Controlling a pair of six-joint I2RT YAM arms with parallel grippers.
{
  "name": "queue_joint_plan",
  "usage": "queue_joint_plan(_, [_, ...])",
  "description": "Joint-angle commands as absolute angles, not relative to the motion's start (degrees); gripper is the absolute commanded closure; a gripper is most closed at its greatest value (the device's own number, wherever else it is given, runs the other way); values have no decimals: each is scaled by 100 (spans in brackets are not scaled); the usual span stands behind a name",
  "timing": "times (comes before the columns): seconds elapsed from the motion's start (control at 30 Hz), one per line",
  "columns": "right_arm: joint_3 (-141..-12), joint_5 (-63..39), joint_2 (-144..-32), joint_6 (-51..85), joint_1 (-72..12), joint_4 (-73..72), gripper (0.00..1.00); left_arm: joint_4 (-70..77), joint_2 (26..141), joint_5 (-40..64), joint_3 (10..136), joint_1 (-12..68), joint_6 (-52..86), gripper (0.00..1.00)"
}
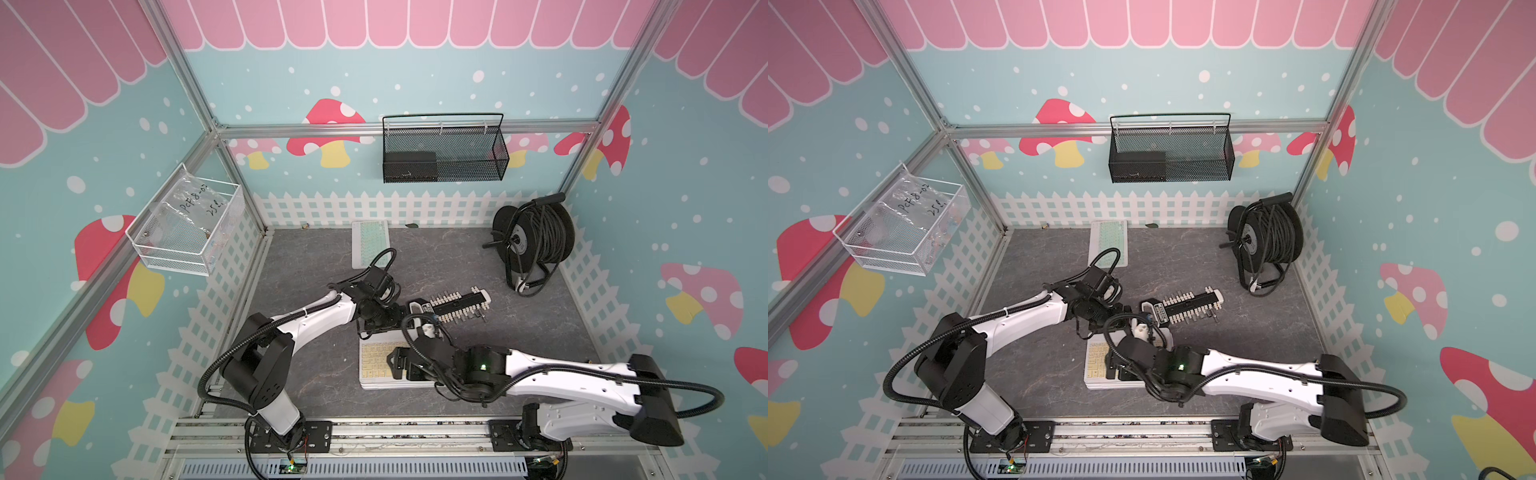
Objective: Stack the numeric keypads
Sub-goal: Adjust the numeric keypads at the center of the board.
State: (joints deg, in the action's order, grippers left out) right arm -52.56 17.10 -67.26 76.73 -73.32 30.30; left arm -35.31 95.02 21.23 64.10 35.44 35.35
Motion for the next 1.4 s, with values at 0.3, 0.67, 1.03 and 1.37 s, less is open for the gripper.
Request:
queue_joint_plan(0.3, [-4562,2470,-4945,8821,-7277,5001,0,-3360,10089,1723,7152,3634,3683,18])
queue_joint_plan(0.67, [-4729,2699,-5017,8712,-7265,5014,0,-3299,10743,1309,7363,4139,3892,18])
queue_joint_plan(1.03, [-4353,2567,-4587,8772,-7269,5036,0,-3315,10782,1112,7319,4412,3988,18])
queue_joint_plan(1.37, [-4318,2614,-4553,8728,-7261,5067,0,-3387,10784,1038,7649,4417,3988,19])
